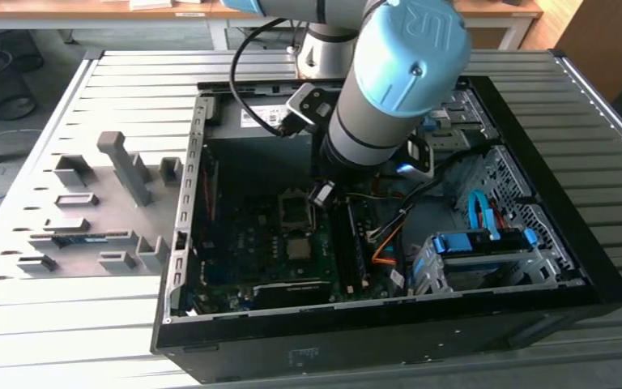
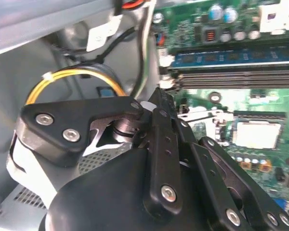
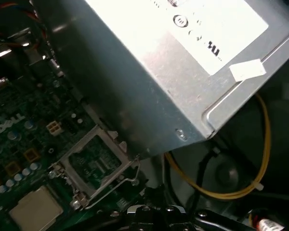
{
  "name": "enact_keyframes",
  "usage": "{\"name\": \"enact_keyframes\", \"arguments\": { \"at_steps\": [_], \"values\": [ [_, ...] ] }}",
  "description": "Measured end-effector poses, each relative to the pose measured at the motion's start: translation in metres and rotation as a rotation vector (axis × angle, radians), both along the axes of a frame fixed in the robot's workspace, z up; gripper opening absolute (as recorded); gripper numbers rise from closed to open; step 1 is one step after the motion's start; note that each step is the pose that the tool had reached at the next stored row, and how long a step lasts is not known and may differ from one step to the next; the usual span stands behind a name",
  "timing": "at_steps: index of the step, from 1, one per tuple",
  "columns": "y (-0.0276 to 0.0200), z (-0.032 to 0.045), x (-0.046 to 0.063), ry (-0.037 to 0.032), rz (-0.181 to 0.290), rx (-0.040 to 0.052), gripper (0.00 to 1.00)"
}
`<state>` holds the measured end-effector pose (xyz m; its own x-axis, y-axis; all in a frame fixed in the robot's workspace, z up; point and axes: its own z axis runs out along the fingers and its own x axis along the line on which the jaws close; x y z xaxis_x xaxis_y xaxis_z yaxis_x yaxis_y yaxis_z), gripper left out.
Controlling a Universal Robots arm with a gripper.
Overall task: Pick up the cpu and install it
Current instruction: 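Close the cpu cover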
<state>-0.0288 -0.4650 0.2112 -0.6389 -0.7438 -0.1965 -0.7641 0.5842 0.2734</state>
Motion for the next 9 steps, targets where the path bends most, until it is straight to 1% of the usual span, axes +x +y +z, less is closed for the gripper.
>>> {"name": "enact_keyframes", "arguments": {
  "at_steps": [2,3,4,5,9],
  "values": [
    [0.0004,0.0,0.0,0.0,-0.003,-0.036,0.1],
    [0.0009,0.0,0.0,0.0001,-0.004,-0.0513,0.1],
    [0.0023,0.0,0.0,0.0001,-0.006,-0.0552,0.1],
    [0.0041,-0.0001,0.0,0.0001,-0.008,-0.0561,0.1],
    [0.01,-0.0003,0.0,0.0004,-0.021,-0.0562,0.1]
  ]
}}
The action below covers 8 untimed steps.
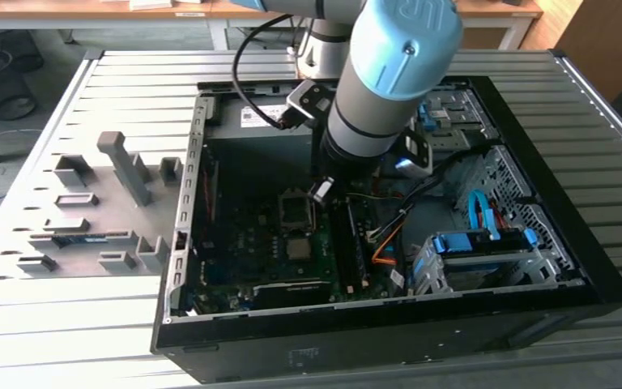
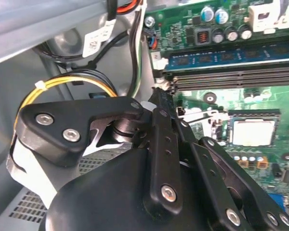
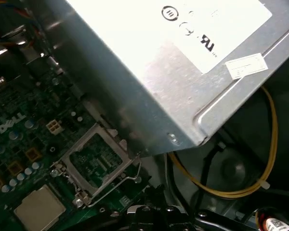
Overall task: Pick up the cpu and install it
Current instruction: 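Close the cpu cover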
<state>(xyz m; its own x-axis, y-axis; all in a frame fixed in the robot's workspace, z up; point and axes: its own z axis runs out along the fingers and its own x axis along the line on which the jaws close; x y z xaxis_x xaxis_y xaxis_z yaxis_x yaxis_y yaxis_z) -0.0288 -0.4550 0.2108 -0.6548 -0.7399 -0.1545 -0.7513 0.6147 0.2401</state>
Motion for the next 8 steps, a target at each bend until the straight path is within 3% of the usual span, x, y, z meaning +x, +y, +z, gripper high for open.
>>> {"name": "enact_keyframes", "arguments": {
  "at_steps": [4,8],
  "values": [
    [0.0042,-0.0002,0.0,0.0,-0.015,-0.0009,0.1],
    [0.0067,-0.0006,-0.0019,-0.0004,-0.024,-0.0116,0.1]
  ]
}}
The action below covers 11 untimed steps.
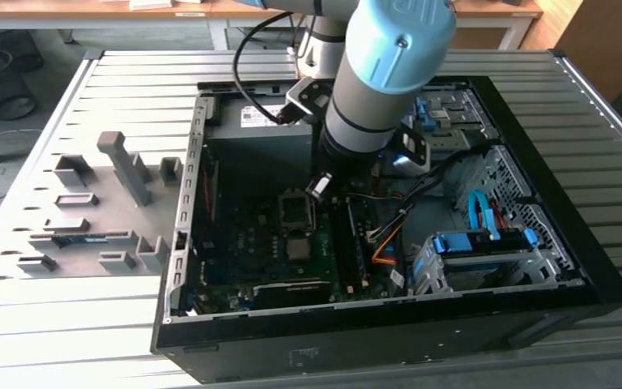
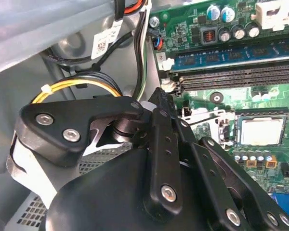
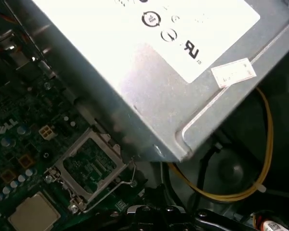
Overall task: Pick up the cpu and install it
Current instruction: 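Close the cpu cover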
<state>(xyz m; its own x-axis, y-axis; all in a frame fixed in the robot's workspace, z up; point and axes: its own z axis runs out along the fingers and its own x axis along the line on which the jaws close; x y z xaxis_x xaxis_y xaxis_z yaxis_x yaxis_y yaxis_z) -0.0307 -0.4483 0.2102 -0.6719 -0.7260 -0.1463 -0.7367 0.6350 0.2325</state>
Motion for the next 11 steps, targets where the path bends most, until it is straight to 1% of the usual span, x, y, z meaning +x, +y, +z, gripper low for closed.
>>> {"name": "enact_keyframes", "arguments": {
  "at_steps": [4,11],
  "values": [
    [0.0027,-0.0007,-0.0062,-0.001,-0.003,-0.0013,0.1],
    [0.0032,-0.0062,-0.0077,-0.001,-0.004,-0.0013,0.1]
  ]
}}
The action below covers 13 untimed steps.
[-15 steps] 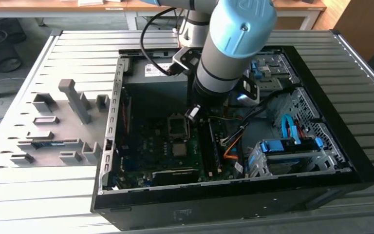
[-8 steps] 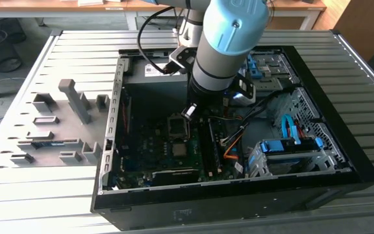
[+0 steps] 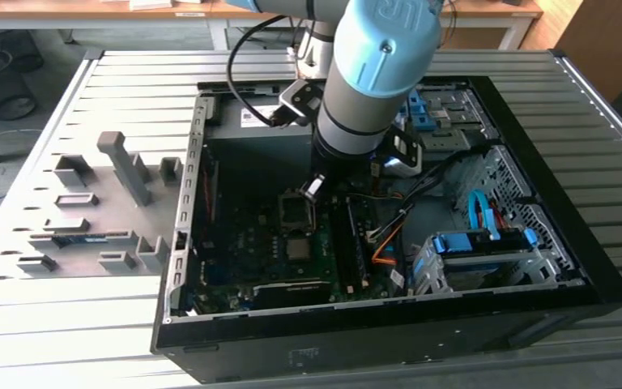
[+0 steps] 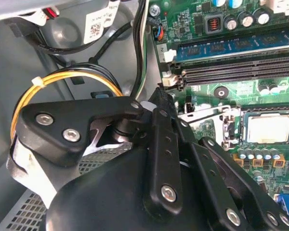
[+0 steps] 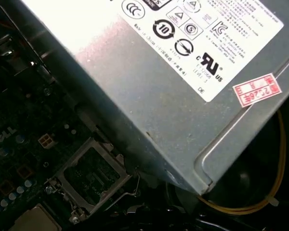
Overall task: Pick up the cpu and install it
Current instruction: 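Close the cpu cover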
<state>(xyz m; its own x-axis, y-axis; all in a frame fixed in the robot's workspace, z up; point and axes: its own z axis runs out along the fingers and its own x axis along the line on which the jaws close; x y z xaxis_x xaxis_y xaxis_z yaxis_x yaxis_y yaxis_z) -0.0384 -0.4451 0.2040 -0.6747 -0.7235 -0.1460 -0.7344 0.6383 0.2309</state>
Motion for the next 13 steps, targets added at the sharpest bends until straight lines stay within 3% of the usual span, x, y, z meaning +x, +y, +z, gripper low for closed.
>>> {"name": "enact_keyframes", "arguments": {
  "at_steps": [5,13],
  "values": [
    [0.0005,-0.0029,-0.0008,0.0001,0.0,-0.0002,0.1],
    [0.0057,-0.0059,-0.0033,0.0001,0.0,-0.0001,0.1]
  ]
}}
